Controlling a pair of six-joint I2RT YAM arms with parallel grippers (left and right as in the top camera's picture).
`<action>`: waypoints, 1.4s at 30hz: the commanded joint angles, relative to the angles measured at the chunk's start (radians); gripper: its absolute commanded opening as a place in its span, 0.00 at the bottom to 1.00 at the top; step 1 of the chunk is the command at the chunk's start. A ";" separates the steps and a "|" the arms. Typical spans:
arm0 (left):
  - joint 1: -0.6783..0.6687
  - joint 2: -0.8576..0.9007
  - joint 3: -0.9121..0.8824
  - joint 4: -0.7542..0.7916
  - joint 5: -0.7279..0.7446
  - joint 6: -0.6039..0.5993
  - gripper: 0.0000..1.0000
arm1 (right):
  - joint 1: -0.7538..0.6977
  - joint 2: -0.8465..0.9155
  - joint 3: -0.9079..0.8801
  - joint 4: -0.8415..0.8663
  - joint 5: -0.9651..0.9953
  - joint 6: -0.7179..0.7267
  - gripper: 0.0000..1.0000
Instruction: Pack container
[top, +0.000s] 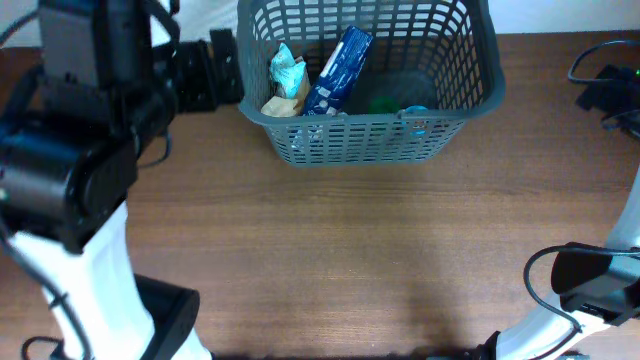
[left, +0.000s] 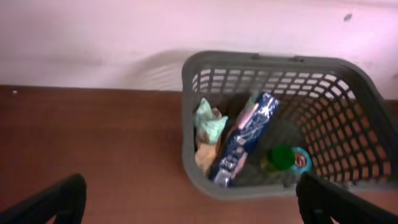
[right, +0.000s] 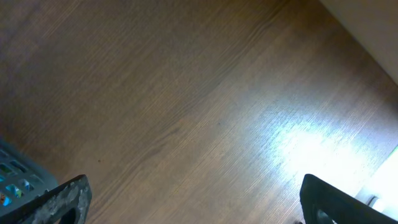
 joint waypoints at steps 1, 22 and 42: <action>-0.006 -0.102 -0.028 -0.003 0.067 -0.020 0.99 | -0.005 -0.002 -0.007 0.003 0.019 0.008 0.99; -0.018 -1.012 -1.070 -0.003 -0.071 -0.135 0.99 | -0.005 -0.002 -0.007 0.003 0.019 0.008 0.99; -0.018 -1.241 -1.236 -0.003 -0.018 -0.070 0.99 | -0.005 -0.002 -0.007 0.003 0.019 0.008 0.99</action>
